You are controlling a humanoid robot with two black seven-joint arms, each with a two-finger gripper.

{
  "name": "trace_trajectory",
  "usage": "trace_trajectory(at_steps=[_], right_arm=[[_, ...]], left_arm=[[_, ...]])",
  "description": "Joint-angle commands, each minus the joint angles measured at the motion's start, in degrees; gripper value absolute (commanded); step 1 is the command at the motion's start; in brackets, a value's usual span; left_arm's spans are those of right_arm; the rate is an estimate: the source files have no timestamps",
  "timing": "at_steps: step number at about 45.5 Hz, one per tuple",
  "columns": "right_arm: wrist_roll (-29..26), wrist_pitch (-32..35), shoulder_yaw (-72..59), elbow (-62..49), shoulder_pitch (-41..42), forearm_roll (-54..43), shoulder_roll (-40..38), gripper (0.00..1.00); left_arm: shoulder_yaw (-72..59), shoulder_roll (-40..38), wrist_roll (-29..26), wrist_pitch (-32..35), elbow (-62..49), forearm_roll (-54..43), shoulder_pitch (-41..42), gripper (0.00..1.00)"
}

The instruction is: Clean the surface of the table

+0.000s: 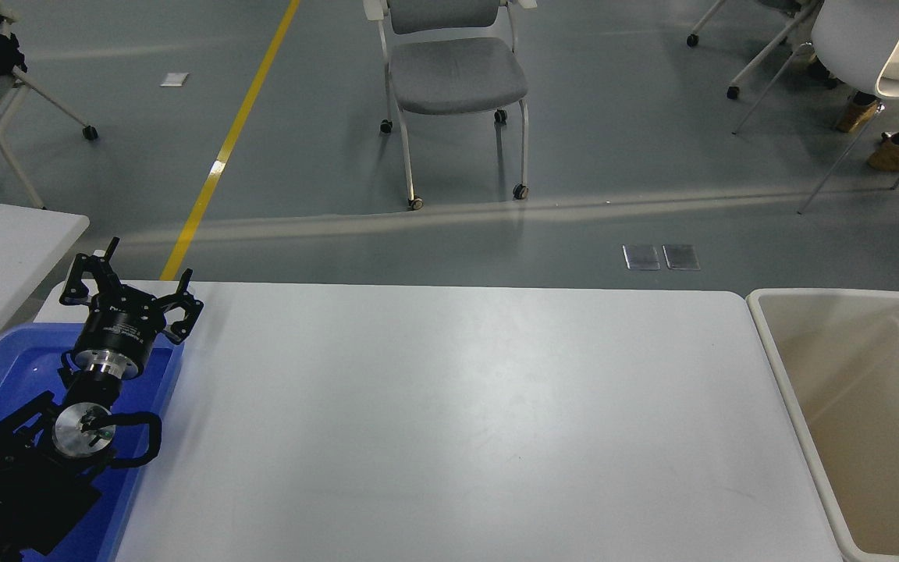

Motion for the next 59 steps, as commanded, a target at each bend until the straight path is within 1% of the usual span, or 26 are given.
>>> trace_trajectory(at_steps=[1,8,13,30,36,43,54,59], right_arm=[[0.0,4.1,13.5,0.8,2.8,2.5,0.1,0.98],[0.2,9.9,14.5,2.1,3.0,3.5,0.3,0.98],[0.3,12.4,14.5,4.0,3.0,3.6,0.4,0.98],[1.9,13.5,14.6,12.4,2.6,3.7,2.3,0.98],[4.1,13.5,14.3,15.1,1.2,3.6,2.7,0.98],[7.0,13.7,14.4,19.9,-3.4,3.6,3.1,0.98],[14.4,13.7,14.5,27.8,-9.9,3.6,2.9,0.98],[16.4,13.6,14.5,30.6,-12.1,3.6,2.9,0.98]], left_arm=[[0.0,0.0,0.0,0.1,-0.1,0.0,0.0,1.00],[0.0,0.0,0.0,0.0,-0.1,0.0,0.0,1.00],[0.0,0.0,0.0,0.1,0.0,0.0,0.0,1.00],[0.0,0.0,0.0,0.1,-0.1,0.0,0.0,1.00],[0.0,0.0,0.0,0.1,0.0,0.0,0.0,1.00],[0.0,0.0,0.0,0.1,-0.1,0.0,0.0,1.00],[0.0,0.0,0.0,0.1,0.0,0.0,0.0,1.00],[0.0,0.0,0.0,0.1,-0.1,0.0,0.0,1.00]])
